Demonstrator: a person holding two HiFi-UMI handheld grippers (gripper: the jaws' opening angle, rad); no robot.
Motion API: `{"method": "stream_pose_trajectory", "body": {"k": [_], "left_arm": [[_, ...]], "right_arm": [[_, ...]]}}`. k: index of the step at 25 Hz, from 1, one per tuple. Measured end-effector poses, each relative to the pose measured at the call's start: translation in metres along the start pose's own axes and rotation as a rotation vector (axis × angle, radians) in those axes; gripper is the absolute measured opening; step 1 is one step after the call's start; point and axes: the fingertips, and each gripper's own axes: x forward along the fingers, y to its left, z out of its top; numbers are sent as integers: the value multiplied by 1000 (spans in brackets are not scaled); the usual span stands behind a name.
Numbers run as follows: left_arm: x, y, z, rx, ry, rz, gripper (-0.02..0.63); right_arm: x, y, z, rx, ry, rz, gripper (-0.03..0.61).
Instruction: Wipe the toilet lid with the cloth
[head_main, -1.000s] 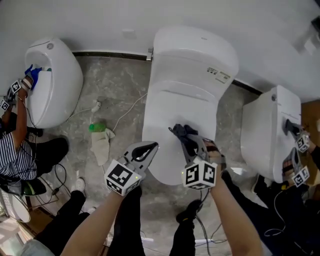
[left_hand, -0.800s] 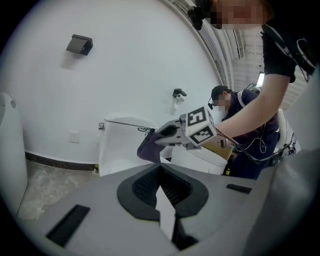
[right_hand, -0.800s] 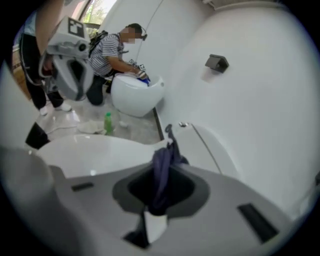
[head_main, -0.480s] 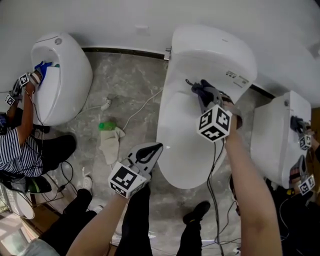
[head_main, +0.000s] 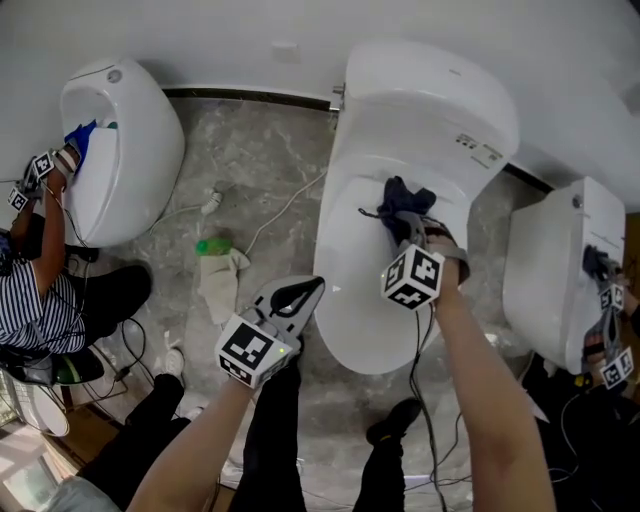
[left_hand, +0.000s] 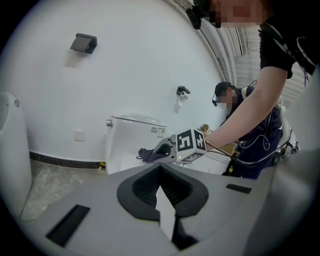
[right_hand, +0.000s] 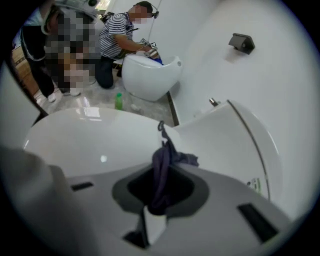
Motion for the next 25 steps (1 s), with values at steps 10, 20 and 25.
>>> {"method": "stream_pose_trajectory", "body": {"k": [10, 20, 25], "left_arm": [[18, -28, 4, 27, 3, -50, 12], [19, -36, -9, 33, 22, -59, 12], [20, -38, -3, 39, 8, -60, 12]], "right_arm": [[-24, 65, -5, -69, 6, -18, 61], [-54, 123, -6, -20, 0, -6, 61], [-69, 151, -7, -15, 2, -2, 61]]}}
